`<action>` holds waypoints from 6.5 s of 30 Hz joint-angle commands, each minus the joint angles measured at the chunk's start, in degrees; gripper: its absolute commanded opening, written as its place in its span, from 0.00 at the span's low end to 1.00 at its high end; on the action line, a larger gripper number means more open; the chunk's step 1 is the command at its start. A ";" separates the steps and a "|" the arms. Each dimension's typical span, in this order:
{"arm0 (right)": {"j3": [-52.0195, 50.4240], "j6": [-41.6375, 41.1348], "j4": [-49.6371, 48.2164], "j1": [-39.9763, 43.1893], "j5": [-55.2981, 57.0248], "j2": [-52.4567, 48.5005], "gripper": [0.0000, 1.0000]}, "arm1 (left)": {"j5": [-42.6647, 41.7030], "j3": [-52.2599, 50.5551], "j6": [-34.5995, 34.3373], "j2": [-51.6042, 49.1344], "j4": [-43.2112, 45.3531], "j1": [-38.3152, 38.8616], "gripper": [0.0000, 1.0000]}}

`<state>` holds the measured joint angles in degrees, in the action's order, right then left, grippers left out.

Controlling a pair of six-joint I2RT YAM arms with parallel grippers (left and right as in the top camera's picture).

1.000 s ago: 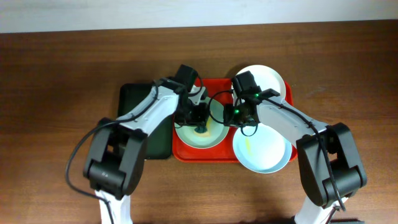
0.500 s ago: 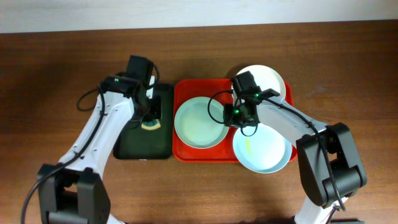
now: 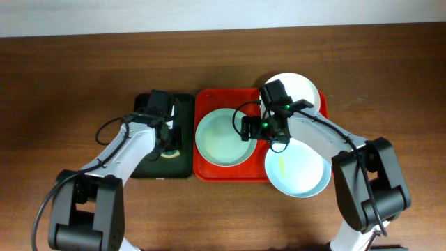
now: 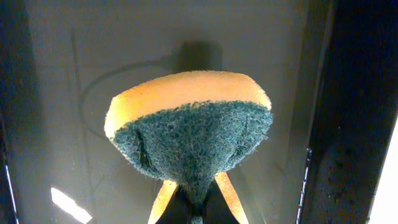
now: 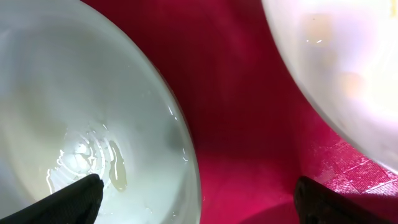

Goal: Clean dirty plates on tray and stack at the side
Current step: 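Return the sponge to the black tray and release it with the left gripper, then retract the left arm to the left side of the table, then lift the pale green plate with the right gripper and tilt it upward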

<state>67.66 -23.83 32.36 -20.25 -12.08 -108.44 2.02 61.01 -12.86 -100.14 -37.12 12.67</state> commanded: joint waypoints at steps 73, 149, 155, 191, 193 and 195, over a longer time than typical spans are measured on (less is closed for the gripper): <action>-0.15 -0.46 -3.45 -0.35 -2.75 -0.37 0.98 | -2.67 11.04 0.55 22.27 -14.43 -27.08 0.99; 20.52 -5.25 12.00 -3.37 5.33 3.13 0.04 | -2.67 11.04 0.55 22.27 -14.43 -27.08 0.99; 20.52 -7.13 3.91 -13.27 26.45 2.75 0.04 | -2.67 11.04 0.55 22.27 -14.43 -27.08 0.99; 20.52 53.70 -40.92 -31.74 60.83 -1.27 0.04 | -2.67 11.04 0.55 22.27 -14.43 -27.08 0.99; 20.52 57.94 -43.71 -32.72 61.96 -1.27 0.04 | -2.67 11.04 0.55 22.27 -14.43 -27.08 0.99; 20.52 63.78 -47.52 -33.81 62.12 -1.27 0.04 | -2.67 11.04 0.55 22.27 -14.43 -27.08 0.99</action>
<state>87.11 29.15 -11.90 -52.64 46.76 -109.62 -0.62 71.37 -12.47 -78.52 -51.46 -14.17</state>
